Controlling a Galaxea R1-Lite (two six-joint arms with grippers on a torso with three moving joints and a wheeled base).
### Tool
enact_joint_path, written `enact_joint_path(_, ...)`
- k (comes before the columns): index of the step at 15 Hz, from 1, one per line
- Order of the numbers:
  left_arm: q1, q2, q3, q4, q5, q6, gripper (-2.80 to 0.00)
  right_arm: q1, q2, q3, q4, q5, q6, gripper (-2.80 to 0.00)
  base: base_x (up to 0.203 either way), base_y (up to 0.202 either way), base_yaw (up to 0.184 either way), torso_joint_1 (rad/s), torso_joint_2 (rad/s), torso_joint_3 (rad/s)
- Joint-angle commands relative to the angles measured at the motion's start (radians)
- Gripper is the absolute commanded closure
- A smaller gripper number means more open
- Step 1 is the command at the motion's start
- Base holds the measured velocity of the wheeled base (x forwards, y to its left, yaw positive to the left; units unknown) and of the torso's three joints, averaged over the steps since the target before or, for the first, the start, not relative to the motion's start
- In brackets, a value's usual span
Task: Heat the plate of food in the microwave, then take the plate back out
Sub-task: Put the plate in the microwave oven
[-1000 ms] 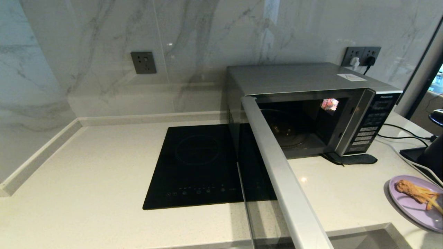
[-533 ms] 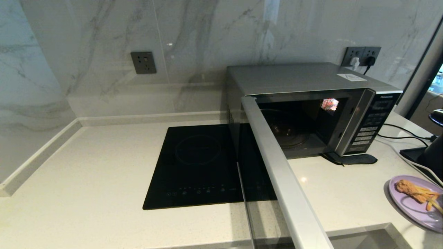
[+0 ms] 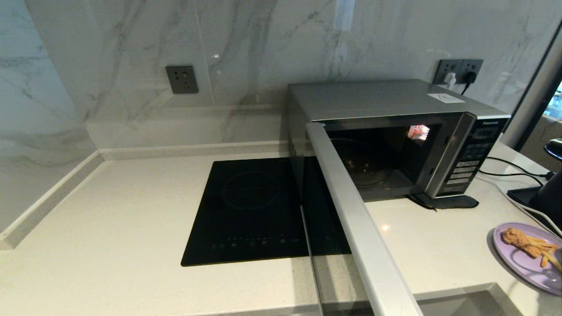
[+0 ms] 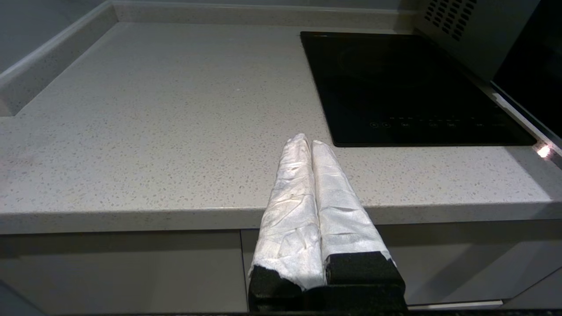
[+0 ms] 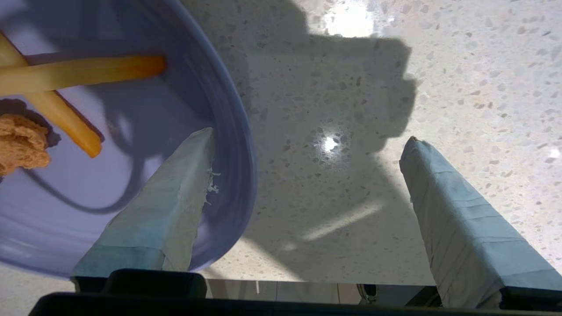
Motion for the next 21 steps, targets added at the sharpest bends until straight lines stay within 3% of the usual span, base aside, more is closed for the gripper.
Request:
enact_joint_path(1,0.0,0.001,0.0,0.0,0.0,-0.001,0.0,0.012,0.031,-0.022,0.003,0.0,0.018,-2.8,0.0,0.0,0.0,0.0,0.0,0.0)
enact_joint_path(9,0.0,0.001,0.0,0.0,0.0,-0.002,0.0,0.05,0.054,-0.065,0.003,-0.001,0.044,-2.8,0.0,0.0,0.0,0.0,0.0,0.0)
enact_joint_path(10,0.0,0.001,0.0,0.0,0.0,-0.001,0.0,0.051,0.054,-0.066,0.003,-0.001,0.044,0.0,0.0,0.0,0.0,0.0,0.0,0.0)
enact_joint_path(21,0.0,0.001,0.0,0.0,0.0,-0.002,0.0,0.05,0.054,-0.063,0.003,0.002,0.047,0.0,0.0,0.0,0.0,0.0,0.0,0.0)
